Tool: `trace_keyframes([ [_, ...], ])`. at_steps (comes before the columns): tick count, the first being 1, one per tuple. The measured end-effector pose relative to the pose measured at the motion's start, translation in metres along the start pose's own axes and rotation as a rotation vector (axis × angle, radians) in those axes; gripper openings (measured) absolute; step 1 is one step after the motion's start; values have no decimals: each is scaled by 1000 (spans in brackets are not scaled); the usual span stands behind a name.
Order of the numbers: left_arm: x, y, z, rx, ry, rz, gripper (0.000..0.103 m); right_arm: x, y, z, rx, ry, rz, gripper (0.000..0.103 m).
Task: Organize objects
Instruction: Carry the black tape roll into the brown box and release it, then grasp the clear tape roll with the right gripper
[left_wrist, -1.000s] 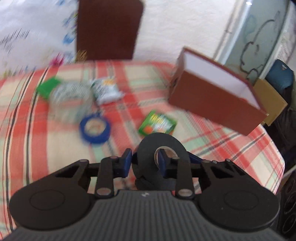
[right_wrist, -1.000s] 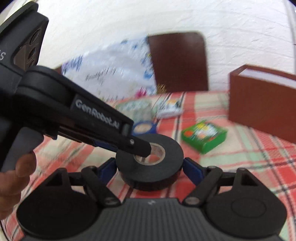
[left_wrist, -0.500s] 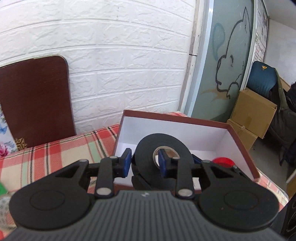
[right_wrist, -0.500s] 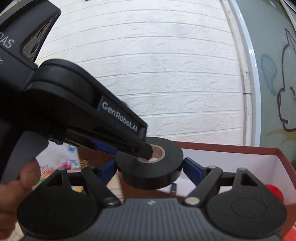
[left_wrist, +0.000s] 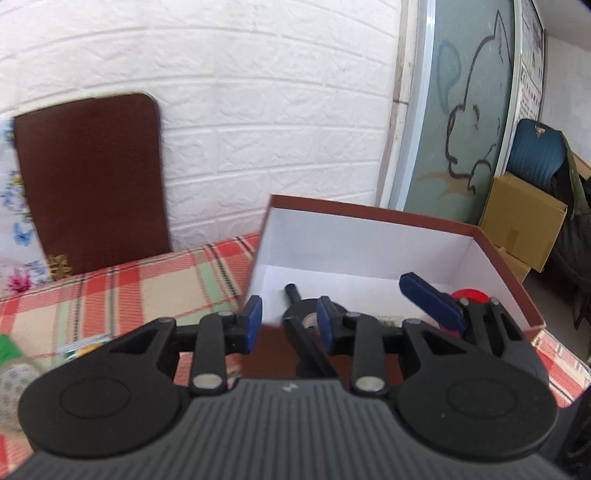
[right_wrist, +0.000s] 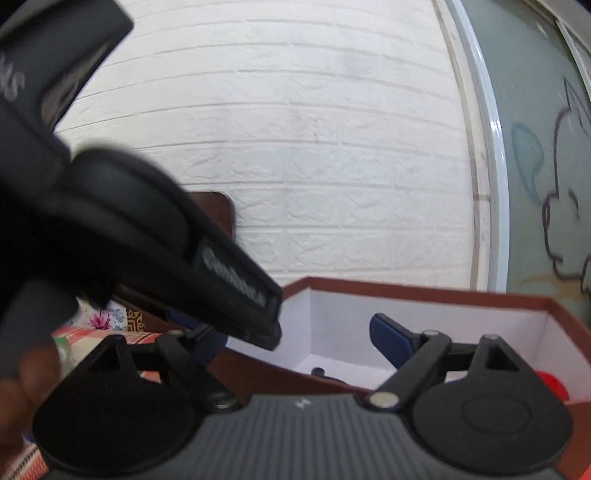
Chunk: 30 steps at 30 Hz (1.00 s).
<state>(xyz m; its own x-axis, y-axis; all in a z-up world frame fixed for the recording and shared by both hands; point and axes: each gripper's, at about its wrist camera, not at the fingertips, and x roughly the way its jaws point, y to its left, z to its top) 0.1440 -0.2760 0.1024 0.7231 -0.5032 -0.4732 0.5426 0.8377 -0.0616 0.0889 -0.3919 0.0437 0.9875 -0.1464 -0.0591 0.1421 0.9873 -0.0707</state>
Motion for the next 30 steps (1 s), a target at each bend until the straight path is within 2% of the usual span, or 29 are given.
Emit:
trace_keyframes([
  [1, -11, 6, -5, -3, -9, 7, 37, -2, 7, 0, -38, -17, -4, 89],
  [3, -35, 21, -19, -16, -22, 23, 44, -6, 21, 1, -103, -49, 15, 100],
  [4, -46, 30, -27, -26, -27, 32, 47, -9, 27, -1, -135, -62, 38, 102],
  [9, -90, 78, -70, -94, -4, 133, 47, -33, 83, -7, -322, -68, 152, 100],
  [13, -107, 132, -108, -194, 67, 257, 47, -52, 113, -7, -300, 23, 319, 100],
  [14, -109, 147, -116, -222, 88, 298, 47, -59, 125, -6, -298, 61, 347, 97],
  [18, -116, 190, -145, -238, 123, 471, 47, -56, 148, -7, -258, 206, 419, 68],
  [21, -119, 219, -167, -256, 130, 547, 50, -49, 155, -9, -201, 295, 434, 59],
  [24, -135, 232, -180, -308, 36, 500, 52, -32, 158, -6, -138, 336, 436, 57],
  [28, -127, 227, -178, -278, 33, 507, 57, -7, 181, 4, -50, 373, 432, 59],
  [29, -126, 225, -177, -269, 33, 509, 57, 1, 190, 6, -42, 380, 427, 64],
  [30, -127, 226, -179, -272, 30, 506, 57, 7, 199, 6, -43, 387, 424, 77],
])
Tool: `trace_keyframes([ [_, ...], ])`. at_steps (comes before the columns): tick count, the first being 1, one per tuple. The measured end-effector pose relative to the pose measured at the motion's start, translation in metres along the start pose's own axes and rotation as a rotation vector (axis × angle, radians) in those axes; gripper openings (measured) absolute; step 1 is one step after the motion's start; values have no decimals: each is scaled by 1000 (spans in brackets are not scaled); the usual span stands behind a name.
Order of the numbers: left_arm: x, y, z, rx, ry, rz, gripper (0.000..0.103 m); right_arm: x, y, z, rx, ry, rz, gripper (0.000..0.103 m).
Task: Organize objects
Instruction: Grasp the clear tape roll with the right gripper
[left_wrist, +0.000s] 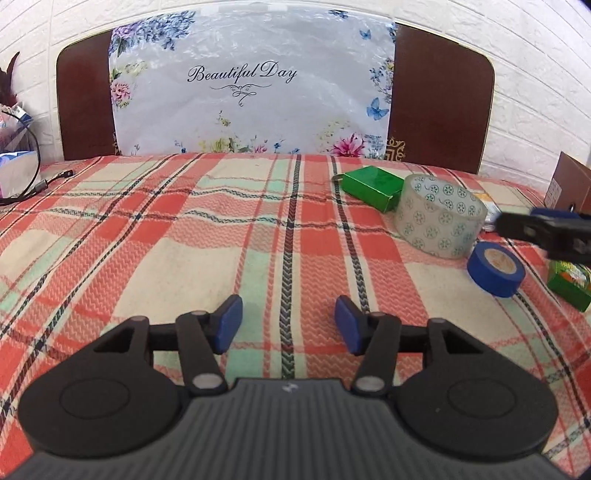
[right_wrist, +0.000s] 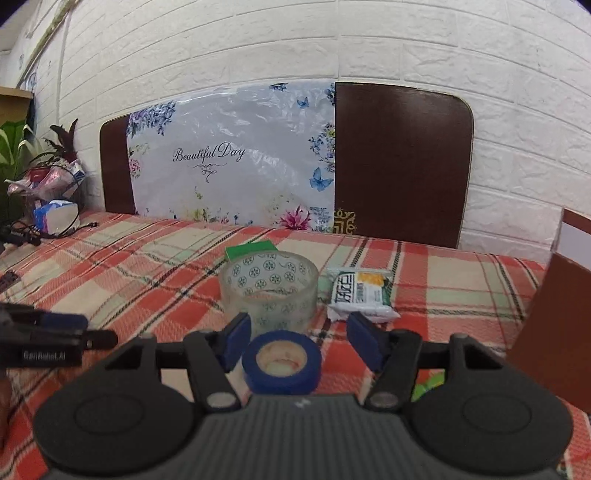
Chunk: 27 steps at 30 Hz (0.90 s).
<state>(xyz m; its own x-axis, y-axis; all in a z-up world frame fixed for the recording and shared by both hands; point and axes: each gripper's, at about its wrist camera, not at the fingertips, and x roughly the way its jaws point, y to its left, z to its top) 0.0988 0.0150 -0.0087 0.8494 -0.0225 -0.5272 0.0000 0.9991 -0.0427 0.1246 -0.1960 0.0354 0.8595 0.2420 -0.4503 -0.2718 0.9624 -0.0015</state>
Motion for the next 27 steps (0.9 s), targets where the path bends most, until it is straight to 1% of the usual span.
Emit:
trace_keyframes([
  [2, 0, 5, -2, -22, -5, -18, 59, 23, 13, 6, -23, 34, 8, 97],
  [4, 0, 9, -3, -39, -8, -37, 62, 43, 25, 11, -51, 54, -13, 98],
  [7, 1, 10, -3, -46, -9, -48, 62, 66, 37, 21, -99, 78, -30, 98],
  [9, 0, 10, -3, -53, -11, -54, 62, 80, 43, 24, -132, 101, -68, 98],
  [10, 0, 11, -3, -58, -12, -58, 63, 86, 46, 25, -153, 103, -91, 96],
  [12, -1, 14, -3, -71, -15, -67, 63, 86, 49, 26, -171, 99, -92, 94],
  [14, -1, 17, -2, -89, -18, -80, 64, 80, 52, 26, -169, 100, -69, 94],
  [18, -1, 31, -2, -172, -25, -135, 64, 52, 67, 23, -225, 62, -27, 93],
  [19, -1, 33, -2, -186, -25, -144, 64, 41, 69, 21, -230, 52, 12, 85],
  [20, -1, 34, -2, -194, -25, -149, 64, 30, 70, 20, -227, 64, 53, 26],
  [22, -1, 33, -1, -194, -24, -151, 64, 7, 75, 13, -250, 69, 21, 22],
  [24, 0, 32, 0, -184, -23, -147, 64, -13, 74, 2, -260, 87, 54, 21],
  [27, -1, 31, 0, -183, -23, -146, 64, -33, 71, -12, -279, 97, 67, 23],
])
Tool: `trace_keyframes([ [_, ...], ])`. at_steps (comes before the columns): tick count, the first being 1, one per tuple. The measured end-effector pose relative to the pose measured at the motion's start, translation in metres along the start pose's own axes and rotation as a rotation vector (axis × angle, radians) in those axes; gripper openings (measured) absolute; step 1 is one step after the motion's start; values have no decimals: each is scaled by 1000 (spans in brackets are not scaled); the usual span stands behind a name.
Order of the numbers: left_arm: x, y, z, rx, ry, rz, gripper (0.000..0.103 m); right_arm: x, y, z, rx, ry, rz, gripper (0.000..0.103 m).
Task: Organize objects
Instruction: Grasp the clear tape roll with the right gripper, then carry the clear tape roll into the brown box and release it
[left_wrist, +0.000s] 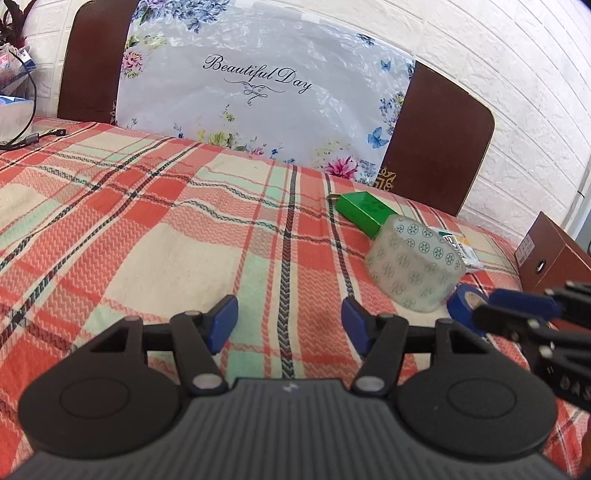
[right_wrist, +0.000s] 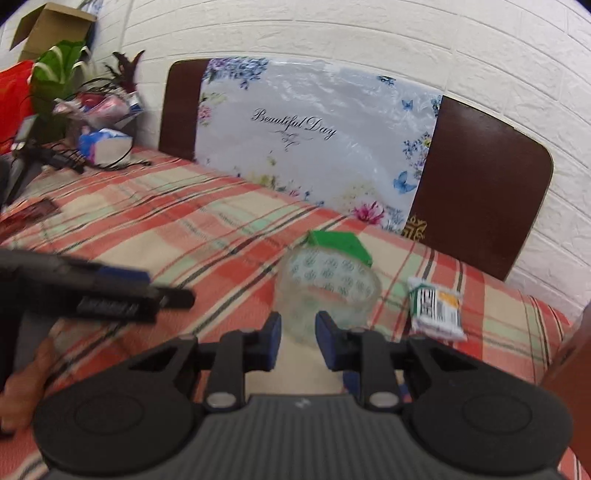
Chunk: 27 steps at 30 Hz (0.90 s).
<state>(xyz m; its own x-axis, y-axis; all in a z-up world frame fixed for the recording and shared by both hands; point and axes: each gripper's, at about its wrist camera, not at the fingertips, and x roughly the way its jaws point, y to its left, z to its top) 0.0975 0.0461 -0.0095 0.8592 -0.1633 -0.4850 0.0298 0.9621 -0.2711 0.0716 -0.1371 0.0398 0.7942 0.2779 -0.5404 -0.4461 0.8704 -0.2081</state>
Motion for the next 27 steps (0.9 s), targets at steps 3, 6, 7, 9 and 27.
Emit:
trace_keyframes([
  [3, 0, 0, 0, 5, 1, 4, 64, -4, -2, -5, 11, 6, -9, 28],
  [6, -1, 2, 1, 2, 11, -1, 64, -5, -7, -3, 50, -7, -28, 55],
  [7, -1, 4, 2, -7, 19, -5, 64, -6, -9, -1, 63, -21, -33, 58],
  [9, -3, 7, 9, -58, 47, -15, 65, -3, -13, 3, 81, -34, -34, 72],
  [27, 83, -60, 66, -6, 260, -108, 26, 85, -32, 12, 172, 44, 7, 92],
])
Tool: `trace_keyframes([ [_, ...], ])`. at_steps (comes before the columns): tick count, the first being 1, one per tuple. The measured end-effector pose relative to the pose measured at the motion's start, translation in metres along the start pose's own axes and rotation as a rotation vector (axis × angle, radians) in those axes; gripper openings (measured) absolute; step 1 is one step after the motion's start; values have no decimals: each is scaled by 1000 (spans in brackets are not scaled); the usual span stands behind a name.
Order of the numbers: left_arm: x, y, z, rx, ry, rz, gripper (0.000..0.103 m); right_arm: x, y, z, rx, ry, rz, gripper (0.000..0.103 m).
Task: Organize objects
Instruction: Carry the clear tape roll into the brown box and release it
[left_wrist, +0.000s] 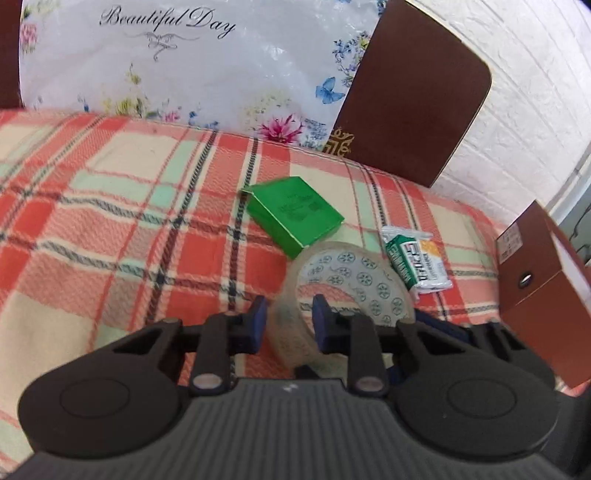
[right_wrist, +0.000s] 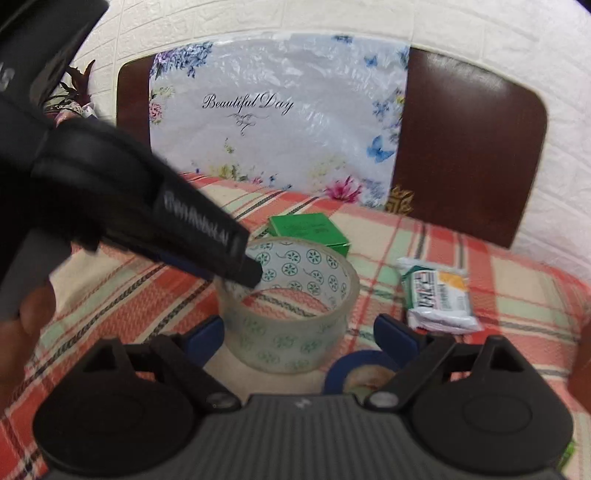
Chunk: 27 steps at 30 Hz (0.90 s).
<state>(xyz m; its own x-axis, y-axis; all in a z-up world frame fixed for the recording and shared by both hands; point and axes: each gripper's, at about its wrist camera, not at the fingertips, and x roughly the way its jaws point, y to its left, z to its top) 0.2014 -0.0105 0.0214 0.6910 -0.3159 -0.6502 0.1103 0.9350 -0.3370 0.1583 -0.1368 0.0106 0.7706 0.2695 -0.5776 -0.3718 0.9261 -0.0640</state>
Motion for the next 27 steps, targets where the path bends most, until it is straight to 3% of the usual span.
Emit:
trace_keyframes([
  [2, -6, -3, -4, 16, -15, 11, 25, 6, 2, 2, -4, 9, 17, 89],
  [6, -34, -16, -11, 38, -63, 14, 24, -17, 14, -8, -65, -81, -13, 89],
  [12, -62, -68, -28, 98, -73, -82, 24, -83, -1, -33, -65, -196, -130, 89],
  [22, -35, -244, -64, 385, 7, -324, 25, -195, -118, -104, 162, -233, -448, 89],
  [27, -21, -313, -54, 473, -58, -377, 25, -219, -183, -106, 239, -309, -556, 89],
])
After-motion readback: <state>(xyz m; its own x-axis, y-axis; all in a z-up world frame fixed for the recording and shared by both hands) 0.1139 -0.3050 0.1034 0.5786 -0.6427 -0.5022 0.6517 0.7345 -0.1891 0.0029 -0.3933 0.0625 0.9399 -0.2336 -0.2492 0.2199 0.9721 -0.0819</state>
